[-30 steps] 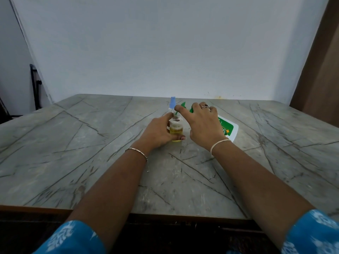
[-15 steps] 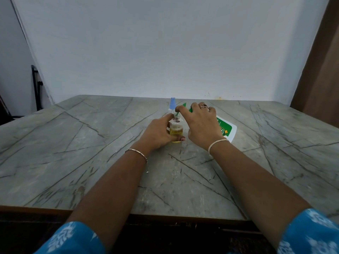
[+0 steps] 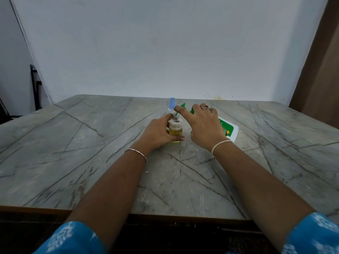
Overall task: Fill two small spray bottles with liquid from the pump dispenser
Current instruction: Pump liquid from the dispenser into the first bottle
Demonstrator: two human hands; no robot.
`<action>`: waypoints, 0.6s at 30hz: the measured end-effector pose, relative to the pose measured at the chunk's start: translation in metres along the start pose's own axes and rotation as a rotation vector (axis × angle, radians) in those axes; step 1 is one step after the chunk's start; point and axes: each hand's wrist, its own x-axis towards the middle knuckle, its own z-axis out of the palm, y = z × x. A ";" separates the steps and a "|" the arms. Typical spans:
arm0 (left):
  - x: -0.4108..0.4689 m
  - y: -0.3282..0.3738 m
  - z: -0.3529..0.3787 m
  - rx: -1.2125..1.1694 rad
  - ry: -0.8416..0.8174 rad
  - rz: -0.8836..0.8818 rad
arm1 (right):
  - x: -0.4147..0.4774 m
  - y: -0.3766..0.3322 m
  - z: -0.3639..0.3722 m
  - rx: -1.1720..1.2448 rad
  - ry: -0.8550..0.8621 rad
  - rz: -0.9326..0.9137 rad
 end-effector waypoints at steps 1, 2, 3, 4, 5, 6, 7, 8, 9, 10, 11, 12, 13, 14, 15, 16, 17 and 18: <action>0.000 0.000 0.000 0.000 -0.002 -0.002 | 0.000 0.000 0.000 -0.001 0.000 0.002; 0.000 0.000 0.000 -0.002 -0.004 -0.002 | 0.000 0.000 0.000 0.000 -0.001 0.004; 0.000 -0.001 0.000 -0.004 -0.005 -0.004 | 0.000 0.000 0.001 0.001 -0.004 0.007; 0.001 -0.001 0.000 -0.005 -0.005 -0.004 | 0.001 0.000 0.001 0.002 -0.006 0.009; 0.000 -0.001 0.000 -0.005 -0.004 -0.002 | 0.001 -0.001 0.001 0.002 -0.006 0.011; 0.000 -0.001 0.000 -0.005 -0.002 0.001 | 0.001 -0.001 0.001 0.001 -0.003 0.011; 0.000 0.000 0.000 -0.006 -0.001 0.003 | 0.001 -0.001 0.000 0.000 0.003 0.012; 0.000 0.000 0.000 -0.006 0.001 0.004 | 0.001 -0.002 0.000 -0.002 0.011 0.012; -0.001 0.000 0.000 -0.007 0.003 0.004 | 0.001 -0.002 0.000 -0.003 0.019 0.014; -0.001 0.000 0.000 -0.007 0.004 0.004 | 0.001 -0.004 0.000 -0.003 0.027 0.016; -0.001 0.001 0.000 -0.008 0.004 0.004 | 0.002 -0.005 0.000 -0.005 0.036 0.019; -0.001 0.001 0.000 -0.009 0.003 0.002 | 0.002 -0.006 0.000 -0.008 0.043 0.020; -0.001 0.001 0.000 -0.010 0.003 0.000 | 0.003 -0.006 -0.001 -0.011 0.046 0.020; -0.001 0.001 0.000 -0.010 0.002 -0.001 | 0.003 -0.007 -0.001 -0.011 0.047 0.021; -0.001 0.002 0.000 -0.010 0.002 0.000 | 0.003 -0.007 -0.001 -0.009 0.045 0.022; -0.001 0.002 -0.001 -0.010 0.001 0.002 | 0.003 -0.007 -0.002 -0.007 0.043 0.024; -0.001 0.002 -0.001 -0.010 0.001 0.002 | 0.003 -0.007 -0.002 -0.007 0.042 0.025; -0.001 0.002 -0.001 -0.013 0.000 0.002 | 0.003 -0.007 -0.002 -0.010 0.043 0.026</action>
